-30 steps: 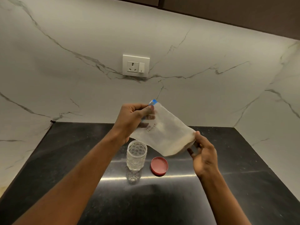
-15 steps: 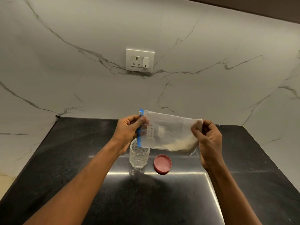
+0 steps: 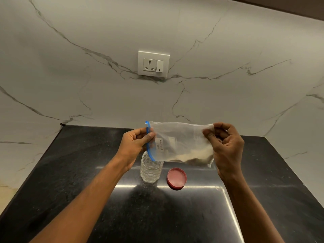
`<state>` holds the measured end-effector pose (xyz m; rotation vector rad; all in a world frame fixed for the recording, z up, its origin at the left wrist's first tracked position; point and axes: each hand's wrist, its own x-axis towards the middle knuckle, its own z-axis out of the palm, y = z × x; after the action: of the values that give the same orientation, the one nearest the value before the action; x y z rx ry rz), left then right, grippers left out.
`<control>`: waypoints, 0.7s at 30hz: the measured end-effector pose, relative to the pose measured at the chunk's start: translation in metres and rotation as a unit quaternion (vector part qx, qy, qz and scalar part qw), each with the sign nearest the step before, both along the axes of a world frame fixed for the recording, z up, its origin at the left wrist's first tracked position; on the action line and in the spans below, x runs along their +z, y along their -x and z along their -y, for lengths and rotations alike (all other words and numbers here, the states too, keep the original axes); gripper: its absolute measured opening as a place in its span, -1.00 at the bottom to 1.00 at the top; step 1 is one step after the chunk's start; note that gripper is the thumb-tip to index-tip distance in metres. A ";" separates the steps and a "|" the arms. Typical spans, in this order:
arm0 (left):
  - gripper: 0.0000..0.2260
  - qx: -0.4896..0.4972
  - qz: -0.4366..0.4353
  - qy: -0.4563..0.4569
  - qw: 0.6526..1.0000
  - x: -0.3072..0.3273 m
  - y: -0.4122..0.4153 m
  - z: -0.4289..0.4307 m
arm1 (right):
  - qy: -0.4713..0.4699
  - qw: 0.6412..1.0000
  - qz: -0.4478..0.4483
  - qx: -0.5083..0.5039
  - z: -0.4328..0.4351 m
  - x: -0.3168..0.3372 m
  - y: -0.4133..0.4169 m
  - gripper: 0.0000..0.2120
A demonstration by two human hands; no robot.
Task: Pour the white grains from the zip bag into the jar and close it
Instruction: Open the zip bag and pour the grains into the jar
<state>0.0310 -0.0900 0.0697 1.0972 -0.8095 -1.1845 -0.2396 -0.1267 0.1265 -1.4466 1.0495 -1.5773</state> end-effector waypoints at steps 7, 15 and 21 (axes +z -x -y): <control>-0.74 0.003 0.011 -0.002 1.000 -0.009 0.001 -0.006 | 0.014 1.000 -0.019 -0.002 -0.006 0.006 -0.006 -0.75; -0.75 0.035 0.011 -0.002 0.999 -0.014 -0.004 -0.008 | 0.022 0.999 -0.021 0.023 -0.004 0.013 -0.016 -0.76; -0.81 0.055 0.000 -0.001 0.998 -0.018 -0.005 -0.011 | 0.012 0.998 -0.036 0.040 -0.006 0.013 -0.018 -0.77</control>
<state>0.0365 -0.0785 0.0521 1.1287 -0.7398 -1.0930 -0.2211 -0.1210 0.1399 -1.5532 1.0049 -1.4964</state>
